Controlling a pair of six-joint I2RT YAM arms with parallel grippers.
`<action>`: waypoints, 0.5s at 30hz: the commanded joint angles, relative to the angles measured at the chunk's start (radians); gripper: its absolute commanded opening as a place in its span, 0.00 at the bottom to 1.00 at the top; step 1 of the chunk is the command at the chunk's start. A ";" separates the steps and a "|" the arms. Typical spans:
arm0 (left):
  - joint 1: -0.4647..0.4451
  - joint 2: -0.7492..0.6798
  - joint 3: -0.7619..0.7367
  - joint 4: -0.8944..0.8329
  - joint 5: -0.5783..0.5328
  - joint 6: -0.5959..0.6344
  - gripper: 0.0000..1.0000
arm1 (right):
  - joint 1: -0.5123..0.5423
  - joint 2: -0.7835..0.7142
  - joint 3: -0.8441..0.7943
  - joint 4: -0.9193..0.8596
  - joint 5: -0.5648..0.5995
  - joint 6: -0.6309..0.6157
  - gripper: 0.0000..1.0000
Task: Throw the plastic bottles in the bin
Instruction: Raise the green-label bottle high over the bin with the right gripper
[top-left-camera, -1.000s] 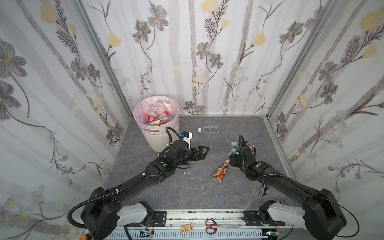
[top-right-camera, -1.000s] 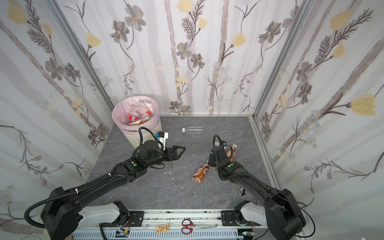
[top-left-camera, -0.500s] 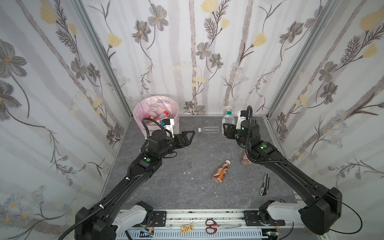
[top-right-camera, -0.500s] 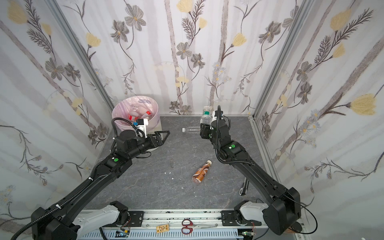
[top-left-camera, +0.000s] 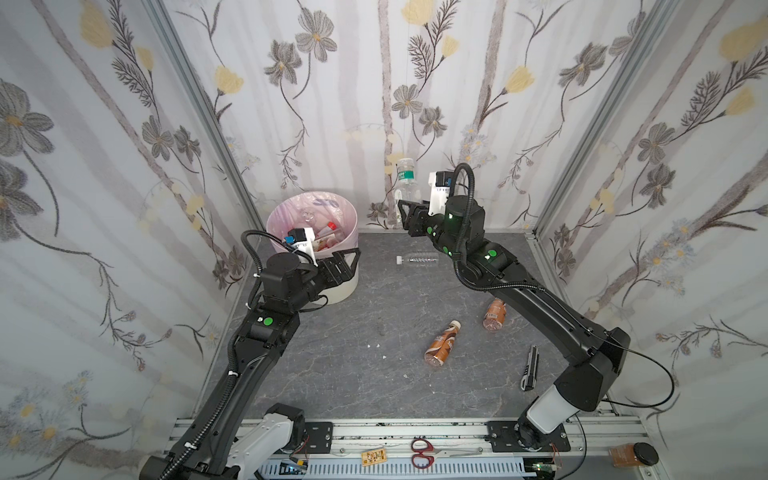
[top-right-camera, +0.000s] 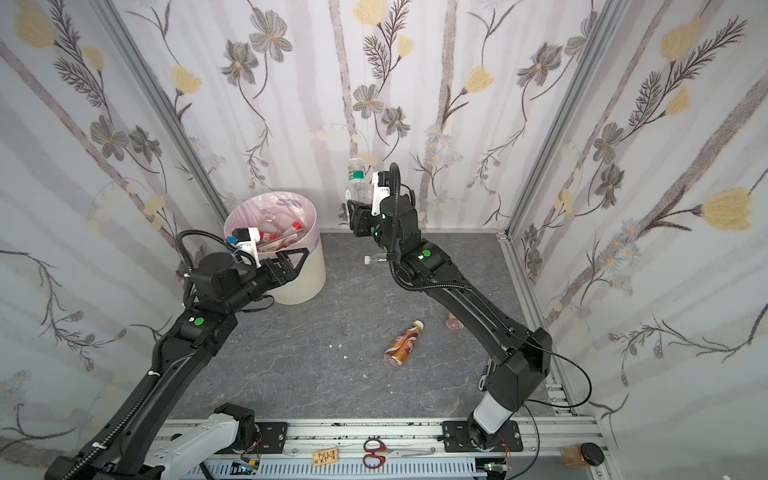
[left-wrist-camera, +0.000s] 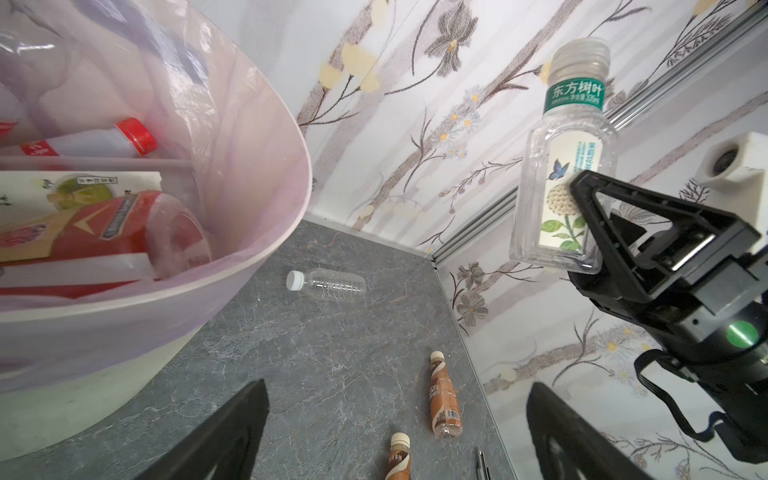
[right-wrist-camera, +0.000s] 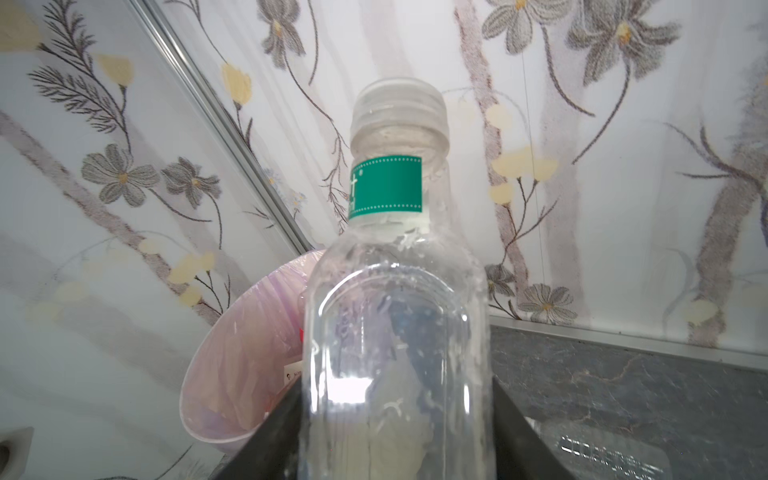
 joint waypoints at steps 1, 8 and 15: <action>0.039 -0.042 0.006 -0.011 -0.007 0.011 1.00 | 0.021 -0.008 0.016 0.174 -0.010 -0.082 0.57; 0.107 -0.127 0.018 -0.012 -0.037 0.021 1.00 | 0.066 -0.078 -0.076 0.538 -0.058 -0.184 0.58; 0.109 -0.131 0.063 -0.059 -0.088 0.065 1.00 | 0.074 -0.079 -0.209 0.958 -0.093 -0.166 0.60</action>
